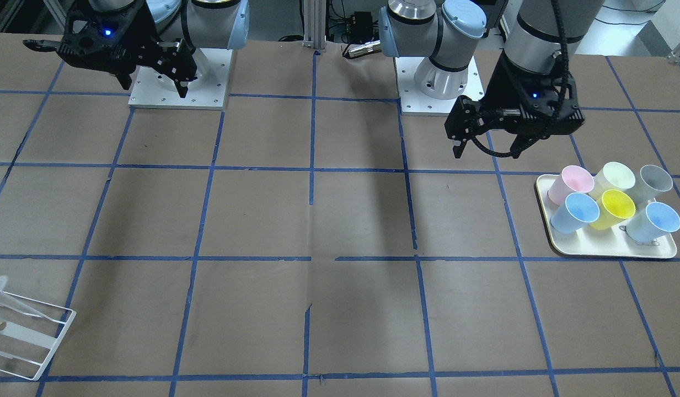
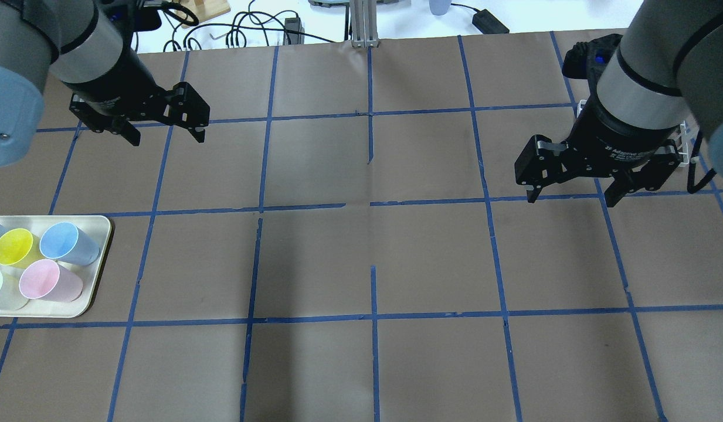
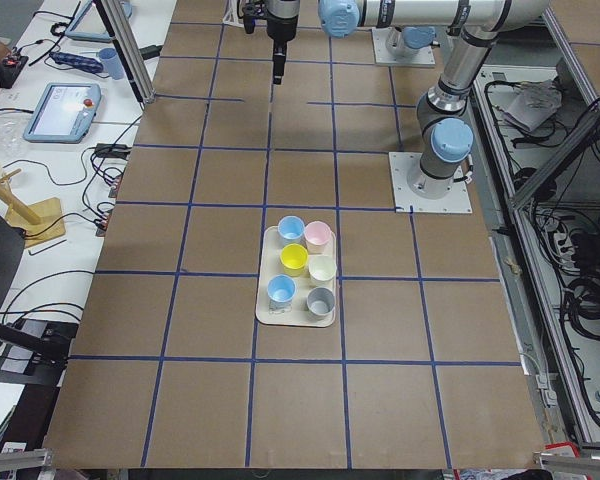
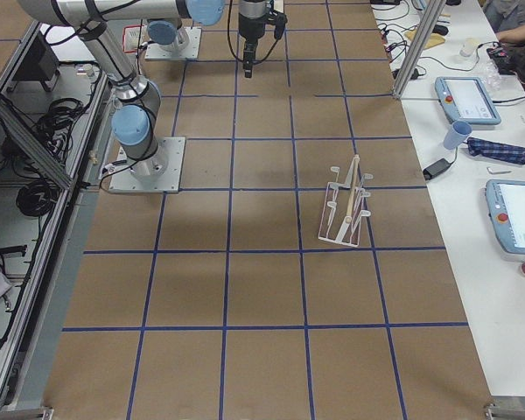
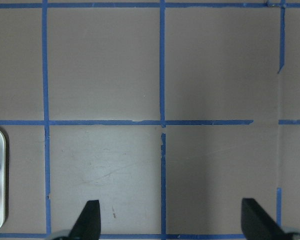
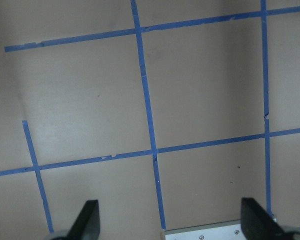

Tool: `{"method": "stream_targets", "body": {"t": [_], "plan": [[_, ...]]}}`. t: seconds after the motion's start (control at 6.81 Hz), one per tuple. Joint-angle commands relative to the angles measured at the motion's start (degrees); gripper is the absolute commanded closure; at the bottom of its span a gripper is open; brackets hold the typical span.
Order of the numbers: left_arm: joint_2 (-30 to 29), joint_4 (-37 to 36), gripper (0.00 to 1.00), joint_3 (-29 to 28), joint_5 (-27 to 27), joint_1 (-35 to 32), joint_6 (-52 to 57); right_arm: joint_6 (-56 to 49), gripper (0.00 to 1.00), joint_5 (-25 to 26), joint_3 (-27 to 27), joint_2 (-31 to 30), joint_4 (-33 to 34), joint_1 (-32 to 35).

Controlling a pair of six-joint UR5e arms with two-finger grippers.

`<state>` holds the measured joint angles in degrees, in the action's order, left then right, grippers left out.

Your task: Transfer IKEA cup to right arm and place on rack

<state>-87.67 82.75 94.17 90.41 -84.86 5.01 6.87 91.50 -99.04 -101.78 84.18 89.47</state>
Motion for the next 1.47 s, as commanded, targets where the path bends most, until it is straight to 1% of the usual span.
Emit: {"method": "stream_targets", "body": {"t": [0.0,0.29,0.59,0.73,1.03,1.17,1.32], "plan": [[0.2,0.5,0.00,2.2,-0.1,9.7,14.7,0.2,0.00,0.1,0.0,-0.2,-0.4,0.0],[-0.2,0.3,0.00,5.4,-0.3,20.9,27.1,0.1,0.00,-0.9,0.1,-0.3,-0.2,0.2],[-1.8,-0.5,0.00,5.8,-0.3,32.2,37.7,-0.8,0.00,-0.9,0.2,1.2,-0.2,0.5],[-3.1,-2.8,0.00,5.7,-0.3,36.3,42.5,-0.7,0.00,-0.9,0.6,1.6,-0.1,0.5],[-8.2,-9.0,0.00,5.7,-0.3,41.7,53.1,-0.1,0.00,-0.9,0.2,1.6,-0.4,0.5],[-11.3,-12.1,0.00,5.4,-0.5,46.1,57.7,-0.6,0.00,-0.9,0.2,1.6,-0.1,0.5],[-14.3,-14.4,0.00,5.3,-1.5,50.0,60.0,-0.5,0.00,-1.0,0.0,1.8,-0.1,0.5]]}}
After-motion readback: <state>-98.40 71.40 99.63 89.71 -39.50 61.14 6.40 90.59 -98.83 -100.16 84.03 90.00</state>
